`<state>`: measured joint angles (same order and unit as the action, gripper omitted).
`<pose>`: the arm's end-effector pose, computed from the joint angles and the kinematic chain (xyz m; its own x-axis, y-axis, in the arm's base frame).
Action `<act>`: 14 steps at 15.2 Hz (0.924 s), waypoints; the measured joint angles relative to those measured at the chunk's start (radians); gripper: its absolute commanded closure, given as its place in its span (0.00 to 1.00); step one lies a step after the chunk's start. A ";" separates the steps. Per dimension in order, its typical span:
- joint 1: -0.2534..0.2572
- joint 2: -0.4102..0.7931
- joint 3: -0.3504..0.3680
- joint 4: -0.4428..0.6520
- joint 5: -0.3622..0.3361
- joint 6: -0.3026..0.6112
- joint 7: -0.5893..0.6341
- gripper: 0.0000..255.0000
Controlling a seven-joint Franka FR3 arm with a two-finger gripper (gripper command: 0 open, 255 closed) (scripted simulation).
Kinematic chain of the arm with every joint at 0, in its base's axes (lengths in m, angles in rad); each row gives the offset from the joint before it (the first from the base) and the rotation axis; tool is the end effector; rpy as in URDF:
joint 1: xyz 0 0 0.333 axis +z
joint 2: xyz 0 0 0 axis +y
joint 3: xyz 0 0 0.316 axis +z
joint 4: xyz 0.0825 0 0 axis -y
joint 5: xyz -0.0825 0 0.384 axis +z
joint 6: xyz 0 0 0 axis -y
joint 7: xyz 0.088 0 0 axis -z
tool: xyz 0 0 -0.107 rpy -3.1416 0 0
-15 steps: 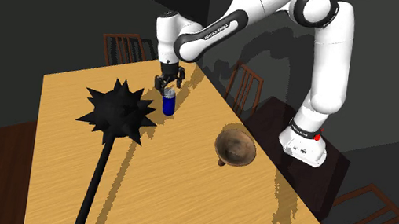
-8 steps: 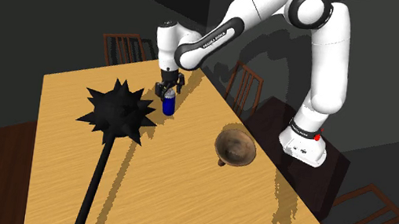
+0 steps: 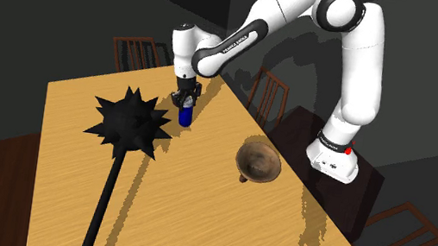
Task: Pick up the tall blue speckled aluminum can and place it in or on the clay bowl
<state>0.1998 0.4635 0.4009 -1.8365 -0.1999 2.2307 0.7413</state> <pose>0.5399 0.3414 0.2922 0.9982 -0.0510 -0.0323 -0.0510 -0.9987 0.0010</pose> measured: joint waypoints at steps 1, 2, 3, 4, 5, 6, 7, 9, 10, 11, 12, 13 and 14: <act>0.000 0.000 0.000 0.000 0.000 0.000 0.000 1.00; 0.000 0.000 0.000 0.000 0.000 0.000 0.000 1.00; 0.000 0.000 0.000 0.000 0.000 0.000 0.000 1.00; 0.000 0.000 0.000 0.000 0.000 0.000 0.000 1.00; 0.000 0.000 0.000 0.000 0.000 0.000 0.000 1.00; 0.000 0.000 0.000 0.000 0.000 0.000 0.000 1.00; 0.000 0.000 0.000 0.000 0.000 0.000 0.000 1.00; -0.001 -0.002 0.001 0.002 0.002 -0.005 -0.001 1.00; -0.001 -0.009 0.003 0.003 0.005 -0.012 -0.002 1.00; -0.003 -0.015 0.005 0.004 0.008 -0.020 -0.004 1.00; -0.004 -0.022 0.007 0.009 0.011 -0.030 -0.006 1.00; -0.005 -0.027 0.008 0.012 0.014 -0.038 -0.008 1.00; -0.007 -0.035 0.010 0.019 0.018 -0.052 -0.011 1.00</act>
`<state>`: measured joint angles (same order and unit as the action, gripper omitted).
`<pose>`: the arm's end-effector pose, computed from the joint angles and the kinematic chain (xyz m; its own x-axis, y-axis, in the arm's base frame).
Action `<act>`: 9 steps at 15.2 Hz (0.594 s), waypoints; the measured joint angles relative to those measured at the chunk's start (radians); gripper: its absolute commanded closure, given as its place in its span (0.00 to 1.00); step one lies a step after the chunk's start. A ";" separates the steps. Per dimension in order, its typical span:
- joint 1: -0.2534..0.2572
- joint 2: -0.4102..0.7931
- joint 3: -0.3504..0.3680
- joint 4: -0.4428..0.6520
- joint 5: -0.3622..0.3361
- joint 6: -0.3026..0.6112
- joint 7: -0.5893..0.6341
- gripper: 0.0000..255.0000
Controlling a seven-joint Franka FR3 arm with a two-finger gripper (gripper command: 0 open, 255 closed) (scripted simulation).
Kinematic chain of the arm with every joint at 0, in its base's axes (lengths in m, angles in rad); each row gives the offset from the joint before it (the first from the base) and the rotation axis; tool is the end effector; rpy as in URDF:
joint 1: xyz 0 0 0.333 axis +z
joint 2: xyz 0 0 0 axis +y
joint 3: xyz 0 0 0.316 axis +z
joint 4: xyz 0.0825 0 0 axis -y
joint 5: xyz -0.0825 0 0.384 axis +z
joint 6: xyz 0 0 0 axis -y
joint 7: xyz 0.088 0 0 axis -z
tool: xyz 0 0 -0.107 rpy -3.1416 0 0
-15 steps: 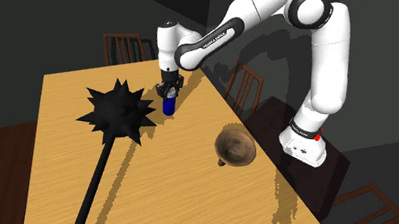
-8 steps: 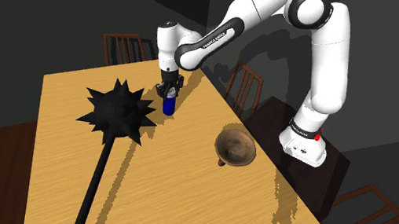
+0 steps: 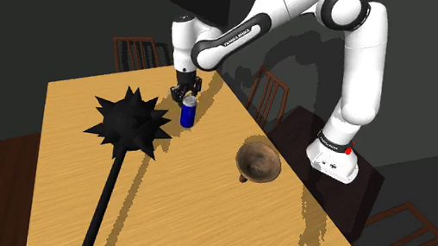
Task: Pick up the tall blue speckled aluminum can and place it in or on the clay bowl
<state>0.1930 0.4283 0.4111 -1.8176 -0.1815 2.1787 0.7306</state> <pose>0.5405 0.3417 0.3179 0.9982 -0.0513 -0.0326 -0.0513 -0.9987 0.0012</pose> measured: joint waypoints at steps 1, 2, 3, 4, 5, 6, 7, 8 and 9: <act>0.000 -0.007 0.002 0.004 0.003 -0.010 -0.001 1.00; -0.002 -0.014 0.004 0.009 0.007 -0.022 -0.003 1.00; -0.003 -0.022 0.006 0.014 0.011 -0.034 -0.005 1.00; -0.006 -0.031 0.008 0.015 0.016 -0.043 -0.009 1.00; -0.006 -0.034 0.009 0.020 0.018 -0.052 -0.010 1.00; -0.007 -0.043 0.011 0.024 0.022 -0.064 -0.012 1.00; -0.007 -0.043 0.011 0.024 0.022 -0.064 -0.012 0.00; -0.008 -0.043 0.011 0.024 0.022 -0.064 -0.012 0.00; -0.005 -0.048 0.012 0.009 0.022 -0.054 -0.001 0.00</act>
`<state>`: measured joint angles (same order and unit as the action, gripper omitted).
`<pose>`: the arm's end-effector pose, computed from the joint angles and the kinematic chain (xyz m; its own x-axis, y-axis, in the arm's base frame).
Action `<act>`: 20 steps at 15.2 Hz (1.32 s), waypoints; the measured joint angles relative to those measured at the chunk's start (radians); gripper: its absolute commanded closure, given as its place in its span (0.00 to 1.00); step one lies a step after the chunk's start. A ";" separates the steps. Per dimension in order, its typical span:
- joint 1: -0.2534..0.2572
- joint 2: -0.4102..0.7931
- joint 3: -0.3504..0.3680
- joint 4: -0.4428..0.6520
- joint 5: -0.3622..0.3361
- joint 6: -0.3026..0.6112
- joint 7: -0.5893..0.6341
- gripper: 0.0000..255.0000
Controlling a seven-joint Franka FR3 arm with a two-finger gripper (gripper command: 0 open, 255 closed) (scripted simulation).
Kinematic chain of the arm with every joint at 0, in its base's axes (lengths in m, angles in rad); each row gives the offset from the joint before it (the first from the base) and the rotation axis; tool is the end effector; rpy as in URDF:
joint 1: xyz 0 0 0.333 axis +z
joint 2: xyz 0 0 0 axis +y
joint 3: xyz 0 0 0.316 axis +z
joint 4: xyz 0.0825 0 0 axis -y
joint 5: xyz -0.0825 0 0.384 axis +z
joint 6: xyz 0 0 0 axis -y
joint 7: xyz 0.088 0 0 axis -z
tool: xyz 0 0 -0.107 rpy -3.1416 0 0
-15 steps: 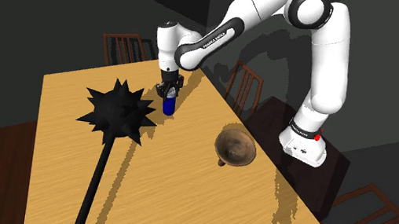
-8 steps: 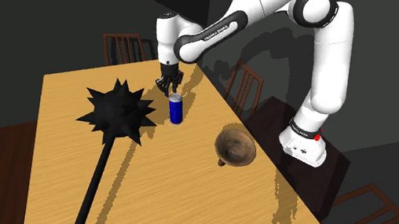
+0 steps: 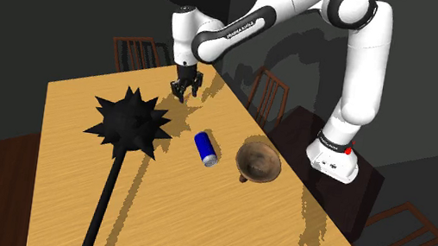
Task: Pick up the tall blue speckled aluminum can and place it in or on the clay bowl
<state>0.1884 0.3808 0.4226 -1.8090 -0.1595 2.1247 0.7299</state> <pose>0.5355 0.3427 0.3463 0.9978 -0.0575 -0.0332 -0.0574 -0.9983 0.0030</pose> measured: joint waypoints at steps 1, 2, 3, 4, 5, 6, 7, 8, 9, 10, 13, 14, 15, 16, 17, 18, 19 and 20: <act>0.007 -0.007 0.001 -0.024 -0.001 0.016 0.022 0.00; 0.016 -0.012 0.003 -0.051 -0.002 0.034 0.047 0.00; 0.025 -0.022 0.005 -0.081 -0.002 0.052 0.075 0.00; 0.035 -0.032 0.009 -0.113 -0.002 0.071 0.105 0.00; 0.044 -0.040 0.010 -0.139 -0.002 0.087 0.132 0.00; 0.055 -0.041 0.011 -0.166 -0.006 0.108 0.163 0.00; 0.066 -0.046 0.013 -0.191 -0.008 0.126 0.194 0.00; 0.080 -0.044 0.014 -0.213 -0.013 0.146 0.228 0.00; 0.098 -0.041 0.016 -0.231 -0.018 0.163 0.266 0.00; 0.113 -0.033 0.016 -0.242 -0.025 0.176 0.300 0.00; 0.162 -0.018 0.017 -0.284 -0.042 0.222 0.409 0.00; 0.179 -0.008 0.015 -0.299 -0.051 0.242 0.446 0.00; 0.196 -0.001 0.014 -0.308 -0.057 0.254 0.481 0.00; 0.206 0.003 0.013 -0.314 -0.060 0.261 0.503 0.00; 0.212 0.005 0.012 -0.322 -0.063 0.270 0.515 0.00; 0.215 0.014 0.009 -0.321 -0.068 0.277 0.522 0.00; 0.220 0.025 0.004 -0.325 -0.076 0.290 0.530 0.00; 0.223 0.034 0.000 -0.330 -0.083 0.304 0.536 0.00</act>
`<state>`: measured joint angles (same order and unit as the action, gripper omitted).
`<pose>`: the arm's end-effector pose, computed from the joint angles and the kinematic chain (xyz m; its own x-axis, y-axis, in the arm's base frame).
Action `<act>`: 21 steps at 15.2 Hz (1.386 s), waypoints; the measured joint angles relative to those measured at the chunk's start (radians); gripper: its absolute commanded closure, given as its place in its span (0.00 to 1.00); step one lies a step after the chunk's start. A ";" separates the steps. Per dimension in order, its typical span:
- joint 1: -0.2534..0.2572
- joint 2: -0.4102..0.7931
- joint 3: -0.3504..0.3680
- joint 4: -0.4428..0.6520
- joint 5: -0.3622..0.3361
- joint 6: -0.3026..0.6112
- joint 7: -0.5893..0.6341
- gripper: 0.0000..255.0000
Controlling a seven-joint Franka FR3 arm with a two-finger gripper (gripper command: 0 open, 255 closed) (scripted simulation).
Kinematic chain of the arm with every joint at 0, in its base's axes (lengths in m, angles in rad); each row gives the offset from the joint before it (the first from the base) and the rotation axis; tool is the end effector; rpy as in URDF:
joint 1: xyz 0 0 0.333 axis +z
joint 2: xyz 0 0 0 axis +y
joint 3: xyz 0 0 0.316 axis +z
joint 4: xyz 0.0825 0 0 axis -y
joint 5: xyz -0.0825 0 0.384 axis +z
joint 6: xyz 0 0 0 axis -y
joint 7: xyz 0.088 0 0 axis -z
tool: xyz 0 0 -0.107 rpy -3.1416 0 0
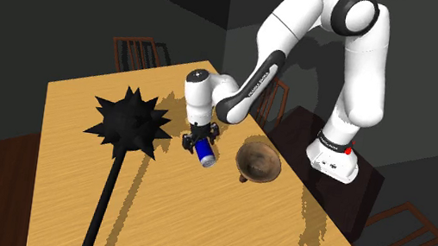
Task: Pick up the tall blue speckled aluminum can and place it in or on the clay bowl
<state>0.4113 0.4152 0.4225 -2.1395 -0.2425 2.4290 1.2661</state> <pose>0.3779 0.4170 0.2176 0.9633 -0.2648 -0.0441 -0.2618 -0.9630 0.0637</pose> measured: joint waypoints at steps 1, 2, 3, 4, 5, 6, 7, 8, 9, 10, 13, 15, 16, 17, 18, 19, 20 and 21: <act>0.004 0.010 -0.004 -0.002 -0.007 0.011 0.006 0.00; 0.008 0.021 -0.009 0.000 -0.014 0.020 0.011 0.00; 0.009 0.032 -0.014 -0.004 -0.021 0.033 0.014 0.00; 0.013 0.040 -0.018 -0.002 -0.026 0.039 0.018 0.00; 0.014 0.044 -0.019 -0.001 -0.028 0.042 0.020 0.00; 0.015 0.046 -0.020 -0.001 -0.030 0.043 0.020 0.00; 0.015 0.047 -0.021 0.000 -0.030 0.044 0.021 0.00; 0.015 0.048 -0.021 0.000 -0.031 0.045 0.021 0.00; 0.016 0.048 -0.021 0.000 -0.031 0.045 0.022 0.00; 0.016 0.048 -0.021 0.000 -0.031 0.045 0.022 0.00; 0.016 0.047 -0.021 0.000 -0.031 0.045 0.022 1.00; 0.016 0.046 -0.021 0.000 -0.031 0.044 0.022 1.00; 0.016 0.047 -0.021 0.001 -0.031 0.045 0.022 1.00; 0.016 0.047 -0.021 0.001 -0.031 0.044 0.022 1.00; 0.016 0.047 -0.021 0.001 -0.030 0.044 0.022 1.00; 0.016 0.047 -0.021 0.001 -0.030 0.045 0.022 1.00; 0.015 0.046 -0.021 0.001 -0.030 0.045 0.022 1.00; 0.016 0.047 -0.021 0.001 -0.030 0.045 0.022 1.00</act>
<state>0.4268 0.4620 0.4016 -2.1381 -0.2730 2.4738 1.2879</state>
